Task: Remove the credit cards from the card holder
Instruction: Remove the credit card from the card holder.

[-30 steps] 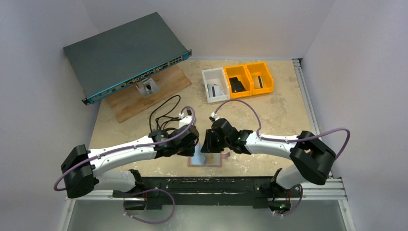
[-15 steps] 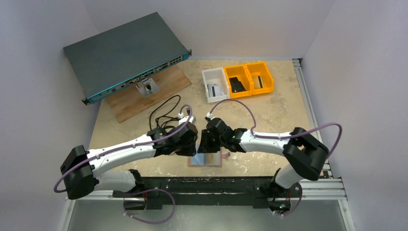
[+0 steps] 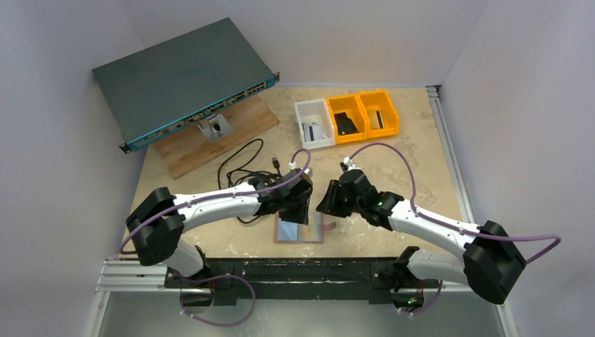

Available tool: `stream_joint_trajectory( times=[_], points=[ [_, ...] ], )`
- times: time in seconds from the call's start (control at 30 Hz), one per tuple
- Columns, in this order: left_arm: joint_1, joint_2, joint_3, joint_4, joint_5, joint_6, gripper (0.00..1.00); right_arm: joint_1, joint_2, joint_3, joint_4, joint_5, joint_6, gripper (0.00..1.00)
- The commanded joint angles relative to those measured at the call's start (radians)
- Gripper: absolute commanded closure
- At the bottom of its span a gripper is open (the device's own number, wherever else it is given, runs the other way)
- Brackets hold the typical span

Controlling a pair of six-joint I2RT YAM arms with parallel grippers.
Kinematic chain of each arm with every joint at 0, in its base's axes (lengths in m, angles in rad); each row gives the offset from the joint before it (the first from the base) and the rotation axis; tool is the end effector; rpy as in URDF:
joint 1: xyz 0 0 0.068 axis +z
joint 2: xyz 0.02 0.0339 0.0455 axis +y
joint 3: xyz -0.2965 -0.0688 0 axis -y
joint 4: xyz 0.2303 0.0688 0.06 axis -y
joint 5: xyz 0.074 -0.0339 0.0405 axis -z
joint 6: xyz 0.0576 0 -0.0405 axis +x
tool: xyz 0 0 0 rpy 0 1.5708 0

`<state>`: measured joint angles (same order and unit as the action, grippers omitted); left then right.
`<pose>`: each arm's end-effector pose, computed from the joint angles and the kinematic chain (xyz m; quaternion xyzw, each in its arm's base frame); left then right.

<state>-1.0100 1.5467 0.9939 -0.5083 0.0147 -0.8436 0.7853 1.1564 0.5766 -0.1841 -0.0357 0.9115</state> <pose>0.1613 -0.2584 0.2252 0.0823 0.9642 -0.2059 0.1457 0.1549 0.1578 0.2179 0.0510 0.9182 0.3053 0.2472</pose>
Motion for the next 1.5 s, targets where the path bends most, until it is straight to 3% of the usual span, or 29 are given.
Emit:
stream_joint_trajectory(
  times=[0.0,0.53,0.9,1.4,1.47],
  points=[
    [0.0,0.069,0.033,0.058,0.044,0.031,0.76,0.005,-0.001,-0.032,0.013,-0.021,-0.012,0.74],
    [0.003,0.16,-0.007,0.04,-0.065,0.0,1.0,0.006,0.082,-0.03,0.081,-0.072,-0.056,0.74],
    [0.01,0.204,-0.033,0.07,-0.044,-0.019,1.0,0.015,0.108,-0.025,0.106,-0.092,-0.043,0.74],
    [0.014,0.118,-0.077,0.121,-0.048,0.008,1.0,0.032,0.117,-0.029,0.102,-0.088,-0.001,0.7],
    [-0.007,0.096,-0.052,0.097,-0.085,0.037,0.91,0.02,0.077,-0.031,0.057,-0.043,0.013,0.67]
  ],
)
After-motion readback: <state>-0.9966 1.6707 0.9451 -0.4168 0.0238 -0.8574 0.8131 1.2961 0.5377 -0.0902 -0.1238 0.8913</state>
